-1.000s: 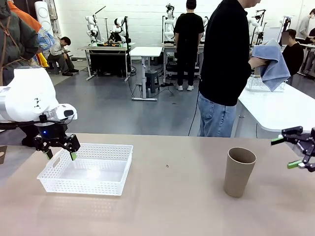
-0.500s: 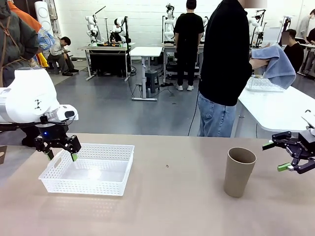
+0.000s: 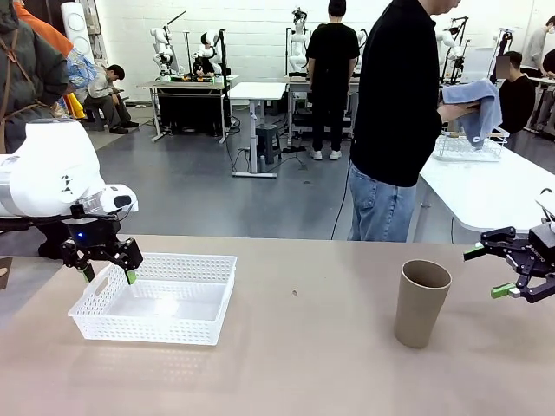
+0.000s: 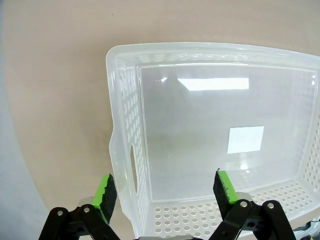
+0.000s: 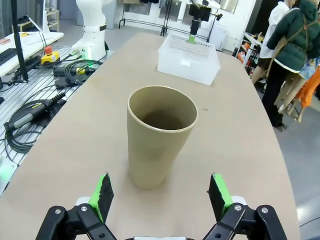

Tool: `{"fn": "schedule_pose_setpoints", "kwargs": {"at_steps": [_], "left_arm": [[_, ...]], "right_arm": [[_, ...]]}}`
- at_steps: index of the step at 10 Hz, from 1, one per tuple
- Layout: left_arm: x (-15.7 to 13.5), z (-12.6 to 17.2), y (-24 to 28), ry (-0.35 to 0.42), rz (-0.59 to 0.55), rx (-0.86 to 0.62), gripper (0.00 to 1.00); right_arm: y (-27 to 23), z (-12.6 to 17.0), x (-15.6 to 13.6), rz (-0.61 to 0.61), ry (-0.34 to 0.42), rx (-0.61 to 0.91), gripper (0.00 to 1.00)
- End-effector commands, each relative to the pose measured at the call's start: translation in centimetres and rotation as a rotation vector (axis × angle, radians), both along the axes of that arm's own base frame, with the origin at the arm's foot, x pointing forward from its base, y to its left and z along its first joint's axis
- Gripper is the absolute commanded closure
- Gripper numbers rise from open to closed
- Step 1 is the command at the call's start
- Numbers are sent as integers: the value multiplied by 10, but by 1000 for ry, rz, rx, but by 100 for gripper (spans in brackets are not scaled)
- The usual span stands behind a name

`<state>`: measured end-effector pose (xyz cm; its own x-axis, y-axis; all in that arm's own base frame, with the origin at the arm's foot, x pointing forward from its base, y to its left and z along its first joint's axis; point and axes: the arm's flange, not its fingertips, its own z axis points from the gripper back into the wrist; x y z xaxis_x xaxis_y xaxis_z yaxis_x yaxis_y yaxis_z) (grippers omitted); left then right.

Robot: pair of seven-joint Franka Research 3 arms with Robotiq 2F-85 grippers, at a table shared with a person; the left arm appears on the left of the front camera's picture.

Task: Clean and organize the cups into the basket.
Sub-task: Pick up the Organizing basket and move it to the center of the table, then pick up the Reusable plastic cup from the right side of the table and place it inside the Organizing basket.

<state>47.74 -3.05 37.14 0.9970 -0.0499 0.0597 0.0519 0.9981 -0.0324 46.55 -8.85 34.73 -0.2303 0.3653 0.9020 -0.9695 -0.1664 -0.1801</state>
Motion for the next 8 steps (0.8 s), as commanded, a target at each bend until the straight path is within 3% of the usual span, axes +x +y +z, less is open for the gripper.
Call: {"fn": "schedule_pose_setpoints", "kwargs": {"at_steps": [1,4,7,8], "left_arm": [[0,0,0,0,0,0,0],[3,-1,2,-2,17,-12,0],[0,0,0,1,2,-2,0],[0,0,0,1,2,-2,0]], "right_arm": [[12,-13,0,-27,87,-42,0],[24,-42,1,-50,220,-39,0],[30,-50,-3,-112,237,-26,0],[23,-53,-3,-42,233,-35,0]]}}
